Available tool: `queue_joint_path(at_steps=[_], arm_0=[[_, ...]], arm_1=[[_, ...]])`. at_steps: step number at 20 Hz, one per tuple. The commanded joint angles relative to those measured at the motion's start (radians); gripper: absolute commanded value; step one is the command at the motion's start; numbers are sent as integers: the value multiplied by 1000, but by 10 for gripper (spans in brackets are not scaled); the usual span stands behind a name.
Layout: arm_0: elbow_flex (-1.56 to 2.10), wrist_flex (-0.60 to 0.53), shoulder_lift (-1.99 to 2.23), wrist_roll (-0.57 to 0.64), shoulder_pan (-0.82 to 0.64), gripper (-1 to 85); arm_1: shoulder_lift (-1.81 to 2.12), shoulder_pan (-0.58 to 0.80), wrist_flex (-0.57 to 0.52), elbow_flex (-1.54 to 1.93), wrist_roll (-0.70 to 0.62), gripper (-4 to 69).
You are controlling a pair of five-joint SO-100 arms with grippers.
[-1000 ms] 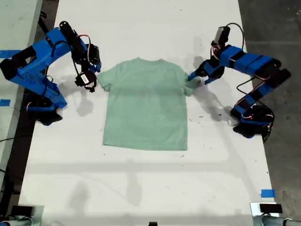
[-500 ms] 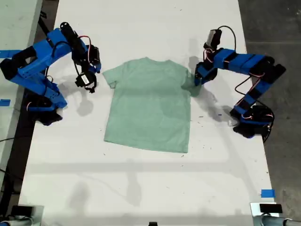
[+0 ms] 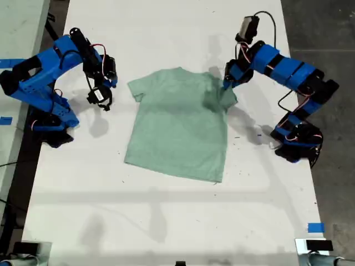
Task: Fold tshirt
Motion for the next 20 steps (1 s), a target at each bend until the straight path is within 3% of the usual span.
queue_joint_path(at_steps=[1,6,7,9,12,16,20], arm_0=[[-6,-9,43,0,23,0],[2,-8,54,-11,32,0],[2,-8,54,-12,35,0],[2,-11,55,-17,38,0],[0,-20,55,-25,48,0],[0,-15,57,-31,55,0],[2,-12,58,-43,55,0]], arm_1=[[49,-114,-107,-173,74,-21],[-152,-209,-364,-187,201,-21],[-224,-216,-400,-199,210,26],[-408,-241,-408,-325,163,325],[-571,-261,-272,-561,163,363],[-405,-252,-35,-673,143,325],[-103,-247,135,-526,121,275]])
